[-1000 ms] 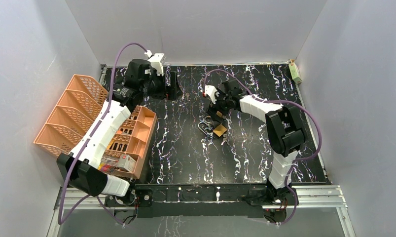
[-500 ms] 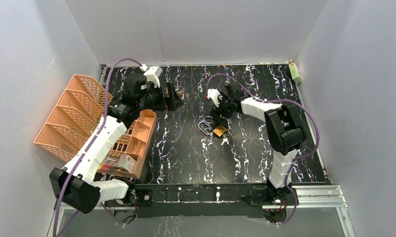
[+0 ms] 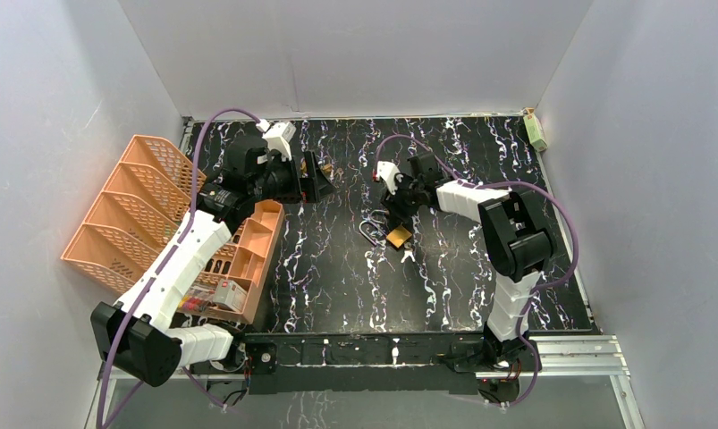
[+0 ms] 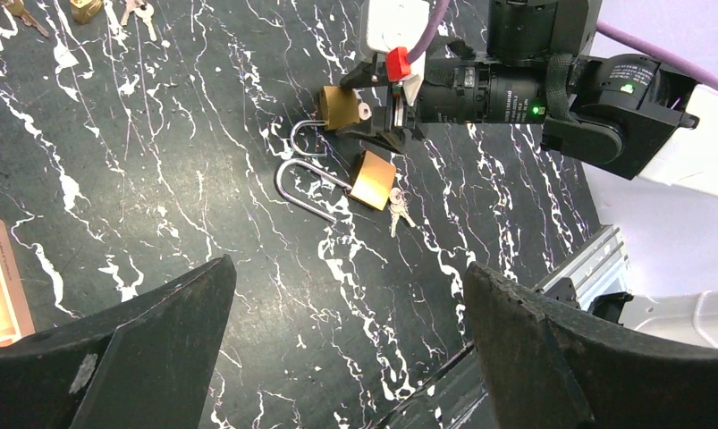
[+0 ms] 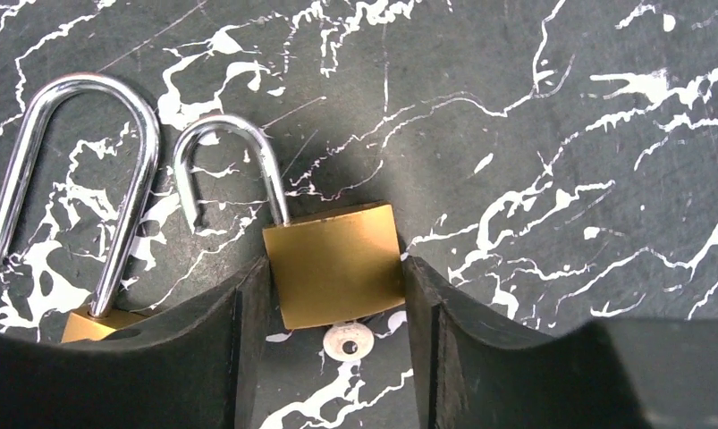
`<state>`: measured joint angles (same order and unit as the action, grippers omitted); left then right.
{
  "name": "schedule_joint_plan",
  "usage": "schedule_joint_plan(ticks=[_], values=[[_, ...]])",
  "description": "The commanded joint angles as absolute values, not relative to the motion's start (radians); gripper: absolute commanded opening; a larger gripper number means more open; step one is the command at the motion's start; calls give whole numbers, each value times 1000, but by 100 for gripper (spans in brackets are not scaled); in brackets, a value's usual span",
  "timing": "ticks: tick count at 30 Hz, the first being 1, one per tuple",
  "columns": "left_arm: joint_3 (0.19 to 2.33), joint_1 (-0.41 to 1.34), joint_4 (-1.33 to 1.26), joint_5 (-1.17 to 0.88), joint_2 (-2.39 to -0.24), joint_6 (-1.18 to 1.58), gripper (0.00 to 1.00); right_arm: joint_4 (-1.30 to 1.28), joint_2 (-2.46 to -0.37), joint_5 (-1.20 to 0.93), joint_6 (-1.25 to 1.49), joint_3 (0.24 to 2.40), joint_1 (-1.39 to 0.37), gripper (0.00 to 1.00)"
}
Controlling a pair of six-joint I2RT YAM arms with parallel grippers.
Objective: Lock with the key
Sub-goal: Pick up the lock from the center of the board.
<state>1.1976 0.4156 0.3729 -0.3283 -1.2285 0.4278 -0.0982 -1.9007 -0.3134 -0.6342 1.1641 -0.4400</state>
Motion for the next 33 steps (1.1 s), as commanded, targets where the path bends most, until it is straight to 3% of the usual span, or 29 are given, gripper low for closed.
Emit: schedule_joint_plan(ticks=[1, 2, 5, 11, 19, 30, 33], values=[[1231, 420, 360, -319, -1205, 426, 98, -60, -1895, -258, -582, 1131, -445, 49], [1234, 420, 360, -314, -1208, 423, 98, -36, -1880, -235, -573, 1108, -450, 41], [1245, 419, 359, -308, -1220, 404, 98, -13, -1842, -173, -542, 1055, -465, 0], [1285, 419, 358, -354, -1260, 367, 98, -28, -1712, -182, -443, 1055, -468, 0], [1318, 419, 325, -450, -1305, 281, 98, -73, -1508, -352, -259, 1143, -467, 0], [1363, 419, 356, -826, -1310, 47, 98, -237, -1360, -826, -20, 1259, -468, 0], [1411, 420, 410, -920, -1373, 19, 88, -306, -1339, -862, -29, 1296, -468, 0]])
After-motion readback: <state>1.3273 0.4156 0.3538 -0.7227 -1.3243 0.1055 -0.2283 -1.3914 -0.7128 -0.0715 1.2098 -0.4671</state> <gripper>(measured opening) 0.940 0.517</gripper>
